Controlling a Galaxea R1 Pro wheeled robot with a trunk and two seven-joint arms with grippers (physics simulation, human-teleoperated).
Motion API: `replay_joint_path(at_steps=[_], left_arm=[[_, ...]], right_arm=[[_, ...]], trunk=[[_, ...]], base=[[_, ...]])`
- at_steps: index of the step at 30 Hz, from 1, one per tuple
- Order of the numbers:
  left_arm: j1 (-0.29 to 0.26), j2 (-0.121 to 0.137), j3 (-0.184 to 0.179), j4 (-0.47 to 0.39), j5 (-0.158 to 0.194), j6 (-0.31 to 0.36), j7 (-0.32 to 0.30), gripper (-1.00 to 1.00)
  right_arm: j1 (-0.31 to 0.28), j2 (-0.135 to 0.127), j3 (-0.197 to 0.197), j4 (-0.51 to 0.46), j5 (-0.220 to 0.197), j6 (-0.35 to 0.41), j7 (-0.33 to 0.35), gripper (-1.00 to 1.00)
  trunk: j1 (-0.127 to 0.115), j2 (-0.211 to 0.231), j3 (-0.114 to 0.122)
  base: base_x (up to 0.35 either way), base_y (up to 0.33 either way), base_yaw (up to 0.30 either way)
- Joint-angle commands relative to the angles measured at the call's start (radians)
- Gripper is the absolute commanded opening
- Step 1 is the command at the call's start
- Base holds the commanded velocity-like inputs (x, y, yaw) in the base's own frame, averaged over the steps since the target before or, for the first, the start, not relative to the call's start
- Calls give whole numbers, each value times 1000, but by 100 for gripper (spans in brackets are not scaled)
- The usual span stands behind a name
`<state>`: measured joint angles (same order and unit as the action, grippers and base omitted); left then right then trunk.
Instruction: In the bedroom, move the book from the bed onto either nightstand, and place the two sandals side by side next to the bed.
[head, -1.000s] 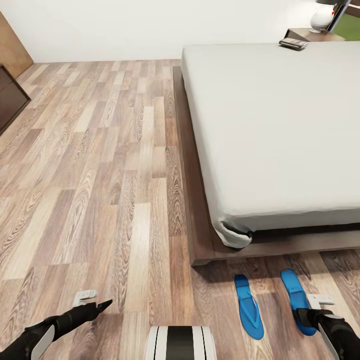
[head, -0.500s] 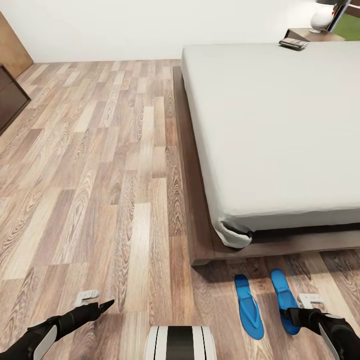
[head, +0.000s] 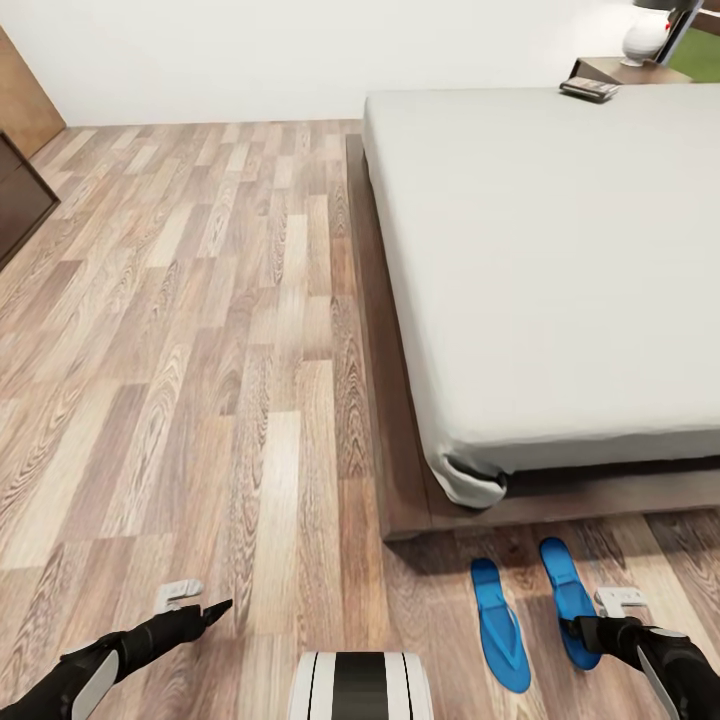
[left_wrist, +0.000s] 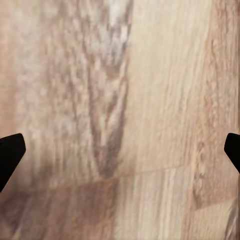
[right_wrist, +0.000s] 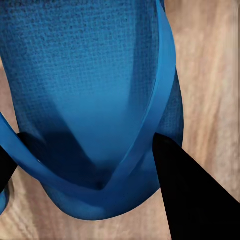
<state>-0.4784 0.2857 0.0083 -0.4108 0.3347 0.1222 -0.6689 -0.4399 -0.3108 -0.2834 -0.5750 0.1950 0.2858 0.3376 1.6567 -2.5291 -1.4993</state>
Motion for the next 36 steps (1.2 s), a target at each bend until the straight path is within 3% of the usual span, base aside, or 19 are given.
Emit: replay_joint_path(at_steps=[1,36], left_arm=[[0,-1,1,0,9,11,-3,100],[0,-2,2,0,9,10,0,100]], right_arm=[[0,1,-7,-2,10,4,9,-100],[0,1,-7,-3,12,4,9,-100]], trunk=[[0,0,-1],[0,0,-1]], base=[[39,0,0],[-16,23,0]])
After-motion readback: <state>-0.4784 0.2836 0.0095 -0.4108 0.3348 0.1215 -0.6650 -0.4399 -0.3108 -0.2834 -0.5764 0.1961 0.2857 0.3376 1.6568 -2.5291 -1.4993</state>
